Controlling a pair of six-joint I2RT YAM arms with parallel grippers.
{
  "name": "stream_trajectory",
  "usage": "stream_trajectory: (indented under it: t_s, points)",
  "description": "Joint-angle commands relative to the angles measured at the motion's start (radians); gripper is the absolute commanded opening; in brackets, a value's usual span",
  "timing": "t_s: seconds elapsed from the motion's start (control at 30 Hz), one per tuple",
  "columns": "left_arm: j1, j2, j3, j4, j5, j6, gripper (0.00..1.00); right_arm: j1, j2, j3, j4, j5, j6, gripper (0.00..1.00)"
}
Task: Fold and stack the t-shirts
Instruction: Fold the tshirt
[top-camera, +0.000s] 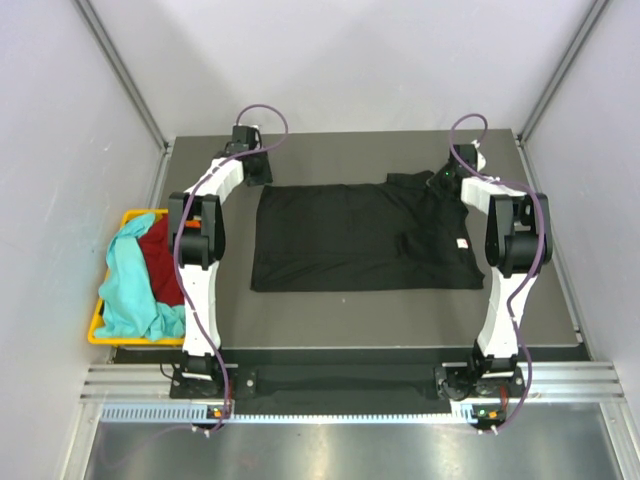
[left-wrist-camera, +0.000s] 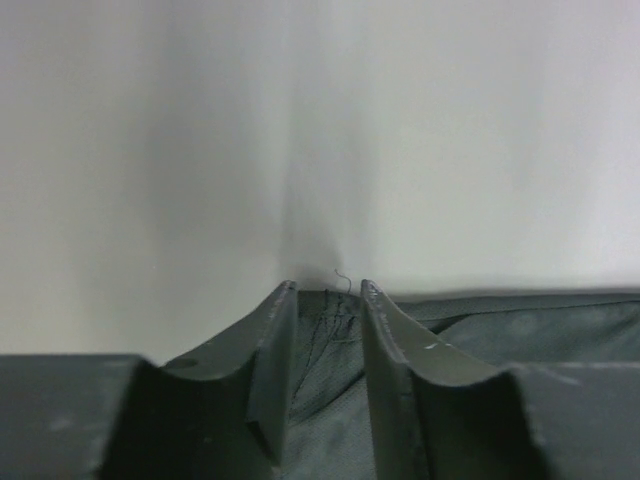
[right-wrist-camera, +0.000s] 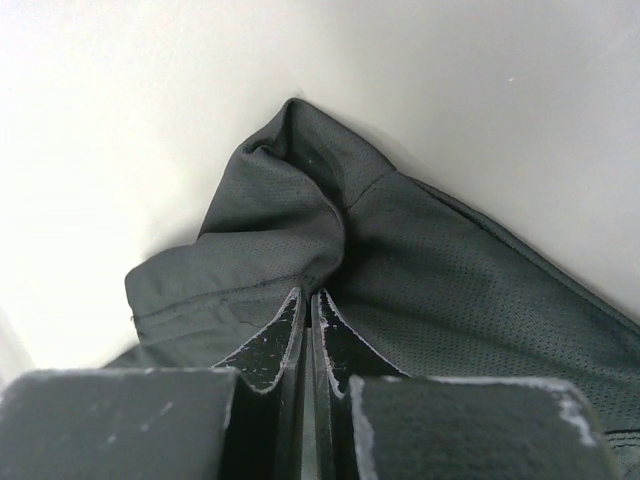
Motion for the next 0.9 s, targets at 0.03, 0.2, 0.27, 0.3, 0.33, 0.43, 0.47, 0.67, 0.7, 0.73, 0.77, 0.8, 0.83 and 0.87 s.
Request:
stream_trajectory:
  t_s: [0.03, 0.2, 0.27, 0.3, 0.33, 0.43, 0.47, 0.67, 0.7, 0.73, 0.77, 0.8, 0.83, 0.87]
  points:
    - [0.006, 0.001, 0.044, -0.025, -0.034, 0.021, 0.39, -0.004, -0.031, 0.036, 0.038, -0.027, -0.027, 0.0]
    - [0.005, -0.009, 0.049, -0.048, -0.028, -0.022, 0.4, -0.01, -0.051, 0.047, 0.052, -0.07, -0.037, 0.0]
    - [0.006, -0.014, 0.044, -0.038, -0.007, -0.025, 0.41, -0.01, -0.051, 0.057, 0.048, -0.085, -0.04, 0.0]
    - [0.006, -0.012, 0.046, -0.035, -0.007, -0.021, 0.41, -0.012, -0.054, 0.059, 0.049, -0.09, -0.042, 0.0]
    - [0.006, -0.003, 0.047, -0.039, -0.007, -0.018, 0.41, -0.013, -0.057, 0.059, 0.051, -0.098, -0.045, 0.0]
    - [0.006, 0.014, 0.053, -0.056, -0.025, 0.001, 0.39, -0.015, -0.071, 0.053, 0.052, -0.11, -0.051, 0.0]
    - [0.006, 0.018, 0.052, -0.061, -0.027, 0.002, 0.39, -0.018, -0.077, 0.051, 0.054, -0.113, -0.054, 0.0]
    - [0.006, 0.054, 0.058, -0.064, -0.031, 0.007, 0.31, -0.027, -0.093, 0.047, 0.058, -0.128, -0.06, 0.0]
    - [0.006, 0.057, 0.061, -0.065, -0.031, 0.011, 0.31, -0.029, -0.099, 0.047, 0.054, -0.13, -0.065, 0.0]
    - [0.006, 0.064, 0.064, -0.065, -0.03, 0.011, 0.29, -0.03, -0.1, 0.048, 0.049, -0.13, -0.068, 0.0]
    - [0.006, 0.066, 0.07, -0.067, -0.027, 0.014, 0.22, -0.035, -0.102, 0.047, 0.048, -0.13, -0.068, 0.0]
    - [0.006, 0.067, 0.073, -0.068, -0.021, 0.017, 0.05, -0.036, -0.106, 0.045, 0.045, -0.131, -0.069, 0.0]
    - [0.006, 0.063, 0.075, -0.067, -0.013, 0.016, 0.0, -0.038, -0.109, 0.042, 0.042, -0.137, -0.074, 0.0]
    - [0.006, 0.058, 0.072, -0.064, -0.007, 0.013, 0.0, -0.038, -0.114, 0.037, 0.043, -0.141, -0.074, 0.0]
